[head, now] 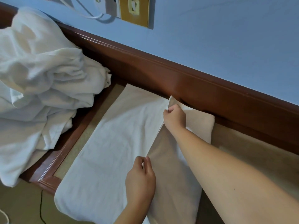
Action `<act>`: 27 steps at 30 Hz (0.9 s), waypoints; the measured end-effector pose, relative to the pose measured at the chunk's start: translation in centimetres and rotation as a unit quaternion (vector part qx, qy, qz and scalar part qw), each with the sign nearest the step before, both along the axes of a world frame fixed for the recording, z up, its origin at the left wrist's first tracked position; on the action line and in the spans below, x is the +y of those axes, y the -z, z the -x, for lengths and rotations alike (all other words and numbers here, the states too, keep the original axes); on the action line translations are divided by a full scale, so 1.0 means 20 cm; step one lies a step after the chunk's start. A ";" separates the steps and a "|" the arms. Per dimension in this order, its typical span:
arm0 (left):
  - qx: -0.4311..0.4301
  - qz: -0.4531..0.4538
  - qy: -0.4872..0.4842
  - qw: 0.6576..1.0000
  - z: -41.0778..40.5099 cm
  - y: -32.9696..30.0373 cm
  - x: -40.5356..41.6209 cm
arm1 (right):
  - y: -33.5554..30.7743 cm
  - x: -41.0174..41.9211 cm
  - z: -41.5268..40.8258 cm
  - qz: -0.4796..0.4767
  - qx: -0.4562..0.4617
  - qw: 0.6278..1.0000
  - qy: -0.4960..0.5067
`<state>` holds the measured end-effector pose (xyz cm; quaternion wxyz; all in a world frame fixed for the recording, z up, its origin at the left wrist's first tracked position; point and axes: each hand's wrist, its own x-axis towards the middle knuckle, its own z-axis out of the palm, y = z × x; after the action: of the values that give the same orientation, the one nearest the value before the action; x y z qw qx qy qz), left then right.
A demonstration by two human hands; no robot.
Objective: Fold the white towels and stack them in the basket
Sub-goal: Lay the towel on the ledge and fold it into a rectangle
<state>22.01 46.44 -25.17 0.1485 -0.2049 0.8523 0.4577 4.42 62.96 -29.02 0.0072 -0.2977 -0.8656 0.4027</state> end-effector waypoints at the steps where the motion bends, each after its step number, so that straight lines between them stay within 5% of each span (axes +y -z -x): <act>1: -0.015 0.002 0.015 1.000 0.03 0.02 -0.03 | 0.01 -0.01 0.02 0.005 -0.007 1.000 -0.005; 7: -0.120 0.017 0.140 0.983 0.07 0.13 -0.13 | 0.06 0.03 0.05 -0.021 -0.034 0.997 -0.064; 10: -0.152 0.025 0.135 0.979 0.01 0.13 -0.15 | 0.08 0.10 0.02 -0.135 -0.006 0.985 -0.106; 14: -0.210 0.010 0.117 0.971 -0.13 0.11 -0.19 | 0.11 0.18 -0.04 -0.190 -0.109 0.952 -0.215; 27: -0.165 -0.076 -0.010 0.983 -0.61 -0.01 -0.34 | 0.12 0.15 -0.02 -0.249 -0.229 0.894 -0.294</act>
<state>34.30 39.60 -24.87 0.2982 -0.2743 0.7766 0.4824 4.72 66.01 -31.47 -0.2360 -0.1021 -0.9632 0.0779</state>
